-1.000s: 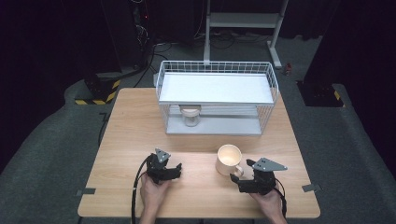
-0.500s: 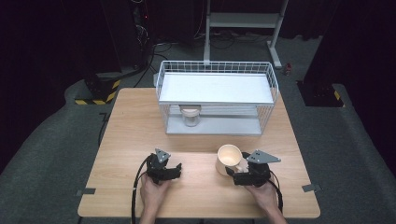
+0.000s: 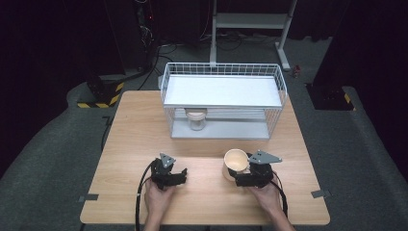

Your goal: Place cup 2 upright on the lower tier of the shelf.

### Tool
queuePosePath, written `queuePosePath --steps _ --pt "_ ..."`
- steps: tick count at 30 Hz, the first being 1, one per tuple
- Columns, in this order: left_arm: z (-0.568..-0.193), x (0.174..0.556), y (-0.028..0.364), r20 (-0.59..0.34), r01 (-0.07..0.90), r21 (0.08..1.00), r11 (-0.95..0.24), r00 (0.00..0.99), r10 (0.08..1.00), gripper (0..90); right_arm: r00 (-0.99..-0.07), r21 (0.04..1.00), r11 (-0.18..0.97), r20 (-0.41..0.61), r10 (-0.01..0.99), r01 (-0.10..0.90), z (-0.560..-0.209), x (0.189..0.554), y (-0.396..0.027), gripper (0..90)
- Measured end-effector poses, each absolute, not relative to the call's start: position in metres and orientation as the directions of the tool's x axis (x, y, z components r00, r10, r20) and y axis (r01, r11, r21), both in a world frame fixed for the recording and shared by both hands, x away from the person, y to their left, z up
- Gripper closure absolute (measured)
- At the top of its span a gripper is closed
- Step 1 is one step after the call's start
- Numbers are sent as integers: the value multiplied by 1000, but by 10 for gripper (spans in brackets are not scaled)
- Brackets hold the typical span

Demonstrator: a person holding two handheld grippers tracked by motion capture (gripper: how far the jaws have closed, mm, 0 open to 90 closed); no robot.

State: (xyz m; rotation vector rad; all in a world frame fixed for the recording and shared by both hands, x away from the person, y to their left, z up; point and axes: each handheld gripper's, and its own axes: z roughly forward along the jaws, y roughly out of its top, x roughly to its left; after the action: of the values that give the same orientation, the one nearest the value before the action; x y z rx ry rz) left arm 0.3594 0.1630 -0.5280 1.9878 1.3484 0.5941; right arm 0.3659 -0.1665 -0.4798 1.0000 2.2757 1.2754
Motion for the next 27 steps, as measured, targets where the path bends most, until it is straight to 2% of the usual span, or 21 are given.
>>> queuePosePath --steps 27 --pt "-528 360 163 9 631 732 -256 367 930 155 -685 834 383 -9 728 396 -485 368 -160 102"
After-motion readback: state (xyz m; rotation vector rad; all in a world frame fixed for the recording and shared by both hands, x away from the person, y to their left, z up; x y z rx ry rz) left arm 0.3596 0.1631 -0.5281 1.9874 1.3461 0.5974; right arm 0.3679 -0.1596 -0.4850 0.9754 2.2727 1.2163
